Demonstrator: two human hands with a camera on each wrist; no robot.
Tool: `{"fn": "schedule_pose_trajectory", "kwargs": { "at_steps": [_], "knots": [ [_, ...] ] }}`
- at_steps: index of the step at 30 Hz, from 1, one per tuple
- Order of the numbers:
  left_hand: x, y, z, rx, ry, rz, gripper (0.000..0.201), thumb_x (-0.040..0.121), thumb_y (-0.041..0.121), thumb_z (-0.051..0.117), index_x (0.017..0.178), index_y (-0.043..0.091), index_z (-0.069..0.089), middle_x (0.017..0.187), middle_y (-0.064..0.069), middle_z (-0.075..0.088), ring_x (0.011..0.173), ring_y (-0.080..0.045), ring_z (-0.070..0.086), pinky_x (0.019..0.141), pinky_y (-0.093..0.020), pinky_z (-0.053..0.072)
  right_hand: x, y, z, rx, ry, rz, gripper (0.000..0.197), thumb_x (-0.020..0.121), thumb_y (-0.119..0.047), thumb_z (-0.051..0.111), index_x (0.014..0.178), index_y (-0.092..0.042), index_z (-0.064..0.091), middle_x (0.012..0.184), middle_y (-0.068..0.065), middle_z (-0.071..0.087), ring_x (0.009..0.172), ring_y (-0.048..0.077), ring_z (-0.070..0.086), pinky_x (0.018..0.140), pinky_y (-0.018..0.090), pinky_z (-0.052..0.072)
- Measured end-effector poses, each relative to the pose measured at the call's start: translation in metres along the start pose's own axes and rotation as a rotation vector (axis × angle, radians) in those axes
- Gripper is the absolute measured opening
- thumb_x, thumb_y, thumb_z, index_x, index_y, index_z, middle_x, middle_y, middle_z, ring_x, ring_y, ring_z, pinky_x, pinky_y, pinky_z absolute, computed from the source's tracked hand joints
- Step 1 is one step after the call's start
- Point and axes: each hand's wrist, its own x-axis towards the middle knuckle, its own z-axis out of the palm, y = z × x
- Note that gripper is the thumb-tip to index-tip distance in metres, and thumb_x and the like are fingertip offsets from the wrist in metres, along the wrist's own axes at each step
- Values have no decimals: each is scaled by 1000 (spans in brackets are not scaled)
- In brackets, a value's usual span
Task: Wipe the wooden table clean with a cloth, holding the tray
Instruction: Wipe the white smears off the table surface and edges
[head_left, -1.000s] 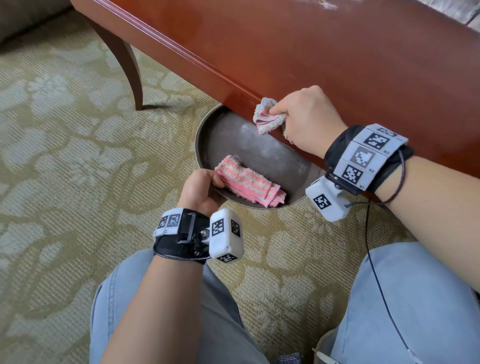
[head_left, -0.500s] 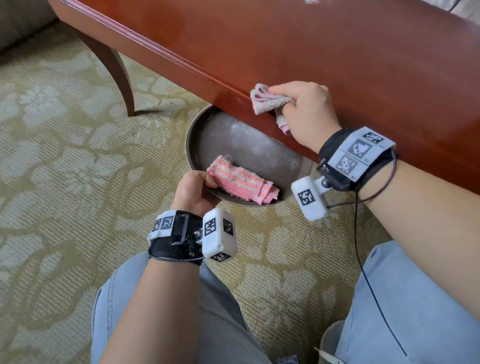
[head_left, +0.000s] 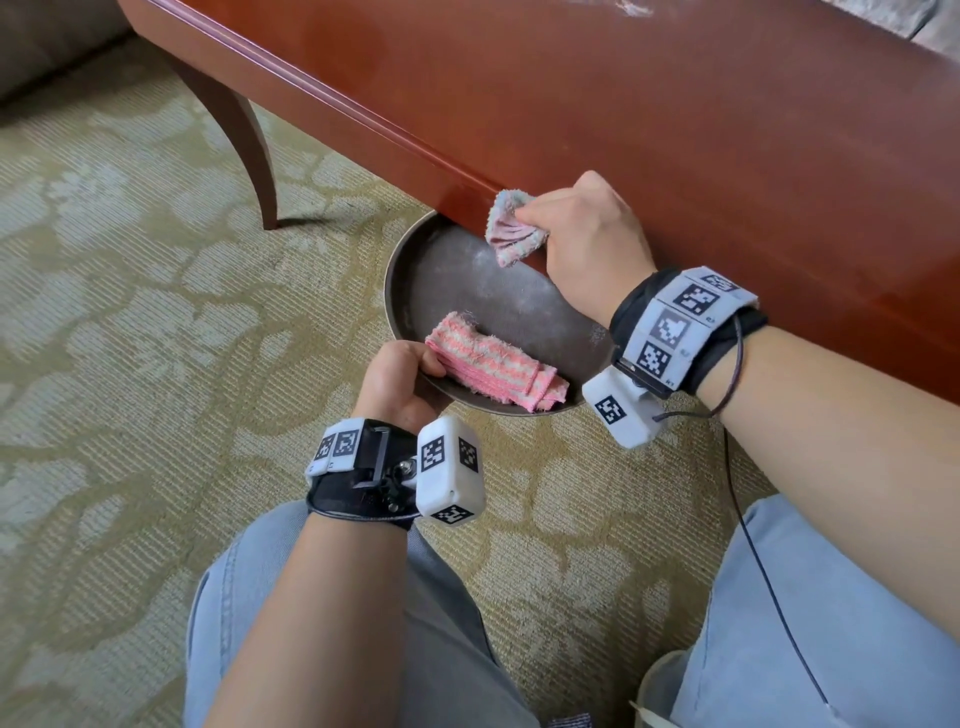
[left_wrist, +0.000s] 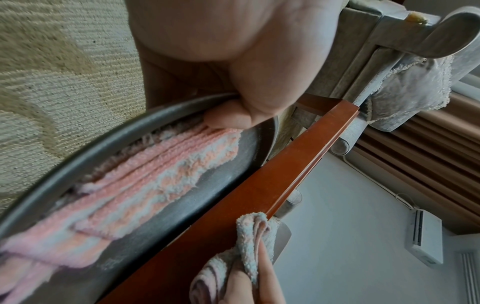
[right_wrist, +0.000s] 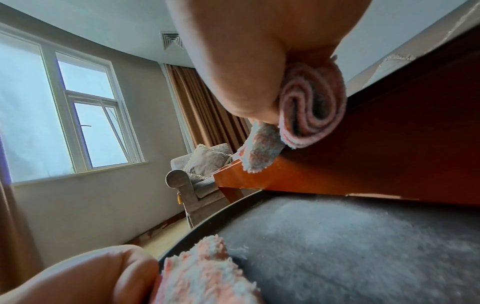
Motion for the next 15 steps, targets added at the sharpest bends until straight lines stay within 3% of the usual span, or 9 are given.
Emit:
{"fn": "schedule_pose_trajectory", "kwargs": {
  "at_steps": [4,7,10,13,15],
  "knots": [
    [-1,0,-1,-5,2,-4,30,49,-6,31,66,19,29,62,-3,37,55,-25,44,65,-33,52,9,2,0,92,-34,91,55,82,8,40,114,-23,73,105,12,69,94,31,57,89,42,52],
    [-1,1,0,-4,9,0,29,49,-6,31,64,19,28,62,-3,36,55,-25,43,67,-34,52,5,2,-12,181,-154,122,52,80,7,41,106,-20,77,102,11,73,86,27,62,93,33,52],
    [-1,1,0,0,2,-1,28,48,-5,31,64,18,29,61,-3,36,53,-26,43,63,-34,52,1,-8,-28,288,-24,22,46,79,5,44,106,-12,77,101,8,74,91,24,65,93,21,44],
    [-1,1,0,-4,-13,-5,28,49,-5,30,66,17,31,63,-3,36,56,-26,44,67,-35,52,23,-4,-30,342,138,39,51,76,0,40,112,-13,74,106,8,72,95,29,65,96,36,48],
    [0,0,-1,2,-14,-2,29,49,-5,30,67,18,31,63,-4,36,57,-26,43,67,-35,52,37,-3,-30,336,125,87,54,78,2,39,117,-15,72,111,7,69,105,27,62,97,30,45]
  ]
}}
